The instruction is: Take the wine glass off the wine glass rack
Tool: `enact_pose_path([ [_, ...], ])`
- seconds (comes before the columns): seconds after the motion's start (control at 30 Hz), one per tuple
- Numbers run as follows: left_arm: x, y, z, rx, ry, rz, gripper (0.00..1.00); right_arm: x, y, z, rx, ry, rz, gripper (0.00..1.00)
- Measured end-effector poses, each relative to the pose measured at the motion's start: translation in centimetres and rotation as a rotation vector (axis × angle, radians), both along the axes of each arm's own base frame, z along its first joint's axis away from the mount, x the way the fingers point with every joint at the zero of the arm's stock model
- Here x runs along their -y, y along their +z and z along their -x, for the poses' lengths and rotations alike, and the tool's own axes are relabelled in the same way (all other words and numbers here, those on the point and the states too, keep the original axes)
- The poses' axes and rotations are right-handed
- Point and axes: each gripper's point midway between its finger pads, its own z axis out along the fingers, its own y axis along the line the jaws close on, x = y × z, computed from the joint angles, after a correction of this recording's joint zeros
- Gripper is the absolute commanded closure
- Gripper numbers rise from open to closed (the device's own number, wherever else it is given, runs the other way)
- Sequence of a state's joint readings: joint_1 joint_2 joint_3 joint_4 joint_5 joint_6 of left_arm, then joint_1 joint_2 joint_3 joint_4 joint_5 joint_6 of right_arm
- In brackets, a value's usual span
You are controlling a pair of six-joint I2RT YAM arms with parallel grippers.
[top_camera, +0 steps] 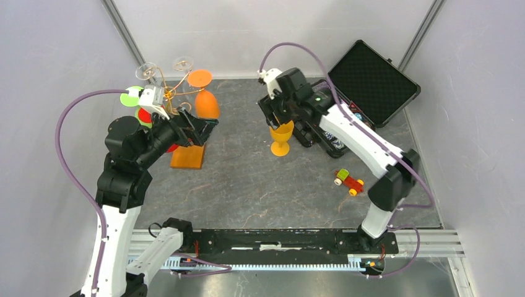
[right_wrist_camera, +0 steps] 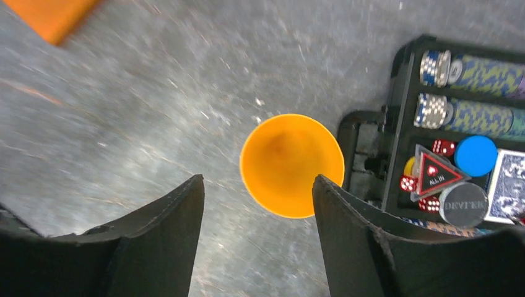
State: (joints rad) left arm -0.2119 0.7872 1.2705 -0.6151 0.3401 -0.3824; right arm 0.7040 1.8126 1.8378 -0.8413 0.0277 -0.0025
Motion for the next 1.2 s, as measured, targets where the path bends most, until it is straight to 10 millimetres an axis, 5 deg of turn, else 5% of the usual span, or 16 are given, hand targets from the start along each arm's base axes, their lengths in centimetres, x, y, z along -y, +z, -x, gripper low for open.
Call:
enact_pose_path([
  [0.17,-0.5,1.5,-1.3,0.015,0.061,0.032,0.0,-1.6,8.5,0.8,0.117,-0.018,-0.321,0.28],
  [0.33,-1.3,3.7,-3.1,0.048,0.137,0.067,0.0,-6.1,15.1,1.2,0.111,-0.008,-0.748,0.29],
  [0.47,-2.6,4.4,-5.2,0.058,0.245,0.084,0.0,-9.9,15.8,0.7,-0.033,-0.017,-1.015,0.31],
  [0.6,-4.0,4.1,-7.3,0.05,0.349,0.08,0.0,-12.9,14.0,-1.5,-0.188,-0.088,-1.175,0.3],
  [0.83,-4.7,4.3,-8.0,0.062,0.397,0.081,0.0,-14.8,11.1,-3.2,-0.342,-0.189,-1.35,0.31],
  [1.2,-4.2,4.6,-7.9,0.074,0.369,0.088,0.0,-17.2,14.0,-4.9,-0.329,-0.211,-1.519,0.38],
])
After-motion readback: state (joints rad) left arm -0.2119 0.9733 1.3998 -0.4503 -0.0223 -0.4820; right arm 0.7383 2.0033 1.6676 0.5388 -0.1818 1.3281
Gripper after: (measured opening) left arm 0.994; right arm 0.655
